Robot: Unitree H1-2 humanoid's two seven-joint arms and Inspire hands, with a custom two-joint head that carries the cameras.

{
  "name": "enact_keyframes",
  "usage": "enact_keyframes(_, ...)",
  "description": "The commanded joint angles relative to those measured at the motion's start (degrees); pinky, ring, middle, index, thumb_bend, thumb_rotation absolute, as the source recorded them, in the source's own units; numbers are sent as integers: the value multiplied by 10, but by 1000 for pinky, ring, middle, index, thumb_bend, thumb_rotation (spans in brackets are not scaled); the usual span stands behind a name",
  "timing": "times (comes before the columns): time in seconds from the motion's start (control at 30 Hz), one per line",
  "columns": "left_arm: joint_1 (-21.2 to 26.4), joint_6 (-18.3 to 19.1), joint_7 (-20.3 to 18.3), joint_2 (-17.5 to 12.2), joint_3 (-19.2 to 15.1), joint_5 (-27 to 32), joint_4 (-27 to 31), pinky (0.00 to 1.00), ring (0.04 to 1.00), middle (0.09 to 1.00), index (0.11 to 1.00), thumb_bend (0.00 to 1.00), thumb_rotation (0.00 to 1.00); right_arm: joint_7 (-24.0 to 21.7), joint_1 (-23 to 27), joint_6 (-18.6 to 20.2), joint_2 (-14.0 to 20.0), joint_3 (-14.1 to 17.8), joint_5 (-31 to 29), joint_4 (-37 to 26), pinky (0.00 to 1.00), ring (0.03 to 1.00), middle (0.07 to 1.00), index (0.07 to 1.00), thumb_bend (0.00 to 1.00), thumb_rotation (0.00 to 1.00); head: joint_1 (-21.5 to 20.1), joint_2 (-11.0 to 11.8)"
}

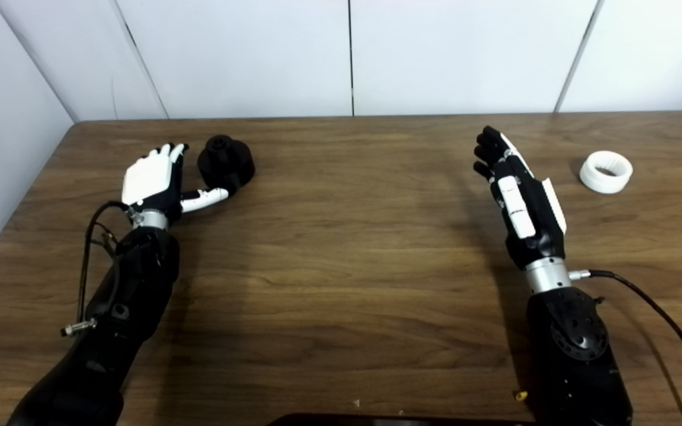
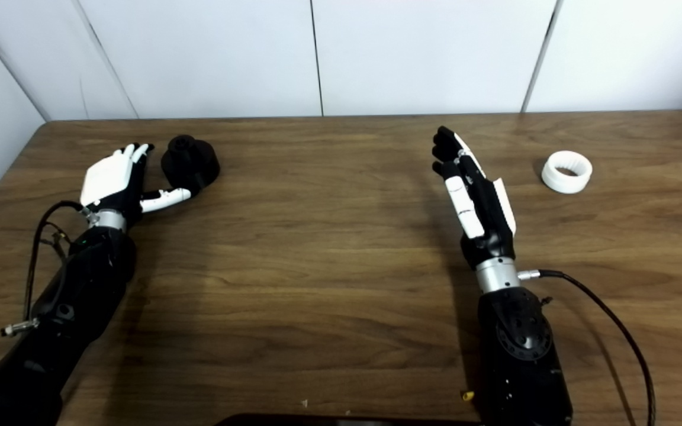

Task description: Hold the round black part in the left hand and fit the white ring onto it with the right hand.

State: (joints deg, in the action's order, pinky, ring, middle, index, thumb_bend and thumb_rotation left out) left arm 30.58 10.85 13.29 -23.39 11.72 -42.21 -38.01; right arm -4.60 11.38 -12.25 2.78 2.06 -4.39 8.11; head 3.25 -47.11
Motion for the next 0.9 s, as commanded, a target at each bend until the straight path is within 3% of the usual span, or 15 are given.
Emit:
enact_keyframes(0.0,33,1,23,-6,-4,5,3,1000,1000,1000,943,1000,705,-3,-63,-7,6,8,-10,18,898,911,904,898,569,818,0,0)
enact_keyframes(0.23,41,-6,32,-2,-4,18,-15,1000,1000,1000,945,1000,685,-5,-64,-9,8,7,-10,12,907,924,912,899,519,810,-6,-2)
enact_keyframes(0.5,56,-12,42,1,9,24,-41,1000,1000,1000,941,1000,705,-1,-68,0,8,6,-6,0,884,916,913,909,528,819,-11,-4)
enact_keyframes(0.73,62,-17,28,3,19,34,-46,981,1000,1000,937,1000,729,-3,-70,3,7,8,-12,-5,886,916,917,912,516,801,-14,-4)
enact_keyframes(0.87,63,-14,18,6,18,46,-41,998,1000,1000,936,1000,682,-1,-72,3,8,7,-7,-7,891,917,917,911,514,807,-16,-5)
